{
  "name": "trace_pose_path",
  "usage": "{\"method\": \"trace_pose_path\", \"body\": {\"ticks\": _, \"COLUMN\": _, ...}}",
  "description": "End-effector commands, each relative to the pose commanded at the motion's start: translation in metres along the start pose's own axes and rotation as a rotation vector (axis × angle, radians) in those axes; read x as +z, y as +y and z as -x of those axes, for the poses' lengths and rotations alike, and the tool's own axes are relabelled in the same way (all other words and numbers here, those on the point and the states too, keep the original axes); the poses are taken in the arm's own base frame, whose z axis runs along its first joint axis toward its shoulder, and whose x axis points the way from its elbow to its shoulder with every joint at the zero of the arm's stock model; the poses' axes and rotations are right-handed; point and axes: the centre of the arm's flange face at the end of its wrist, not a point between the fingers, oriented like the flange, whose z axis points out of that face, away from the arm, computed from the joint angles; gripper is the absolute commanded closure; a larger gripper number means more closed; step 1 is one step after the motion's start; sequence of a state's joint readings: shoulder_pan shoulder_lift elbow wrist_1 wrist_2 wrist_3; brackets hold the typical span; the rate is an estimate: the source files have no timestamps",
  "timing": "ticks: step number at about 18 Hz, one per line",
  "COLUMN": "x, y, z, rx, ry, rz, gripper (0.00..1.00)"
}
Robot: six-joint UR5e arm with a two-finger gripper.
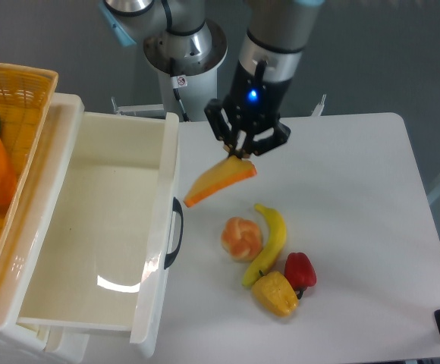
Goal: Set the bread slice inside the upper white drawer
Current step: 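Carry the bread slice over the open white drawer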
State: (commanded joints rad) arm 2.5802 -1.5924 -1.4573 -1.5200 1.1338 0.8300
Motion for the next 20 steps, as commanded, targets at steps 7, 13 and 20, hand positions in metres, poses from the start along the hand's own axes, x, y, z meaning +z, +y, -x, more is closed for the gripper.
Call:
{"method": "trace_pose_path", "body": {"ticks": 7, "x": 0.007, "y": -0.007, "z": -0.055, "rx": -0.055, "ry": 0.063, "rz": -0.012, "gripper": 1.00}}
{"method": "trace_pose_path", "body": {"ticks": 13, "x": 0.029, "y": -0.012, "z": -0.074, "rx": -0.056, "ry": 0.101, "rz": 0.019, "gripper": 1.00}}
{"method": "trace_pose_path", "body": {"ticks": 20, "x": 0.068, "y": -0.021, "z": -0.095, "rx": -0.054, "ry": 0.150, "rz": 0.081, "gripper": 0.92}}
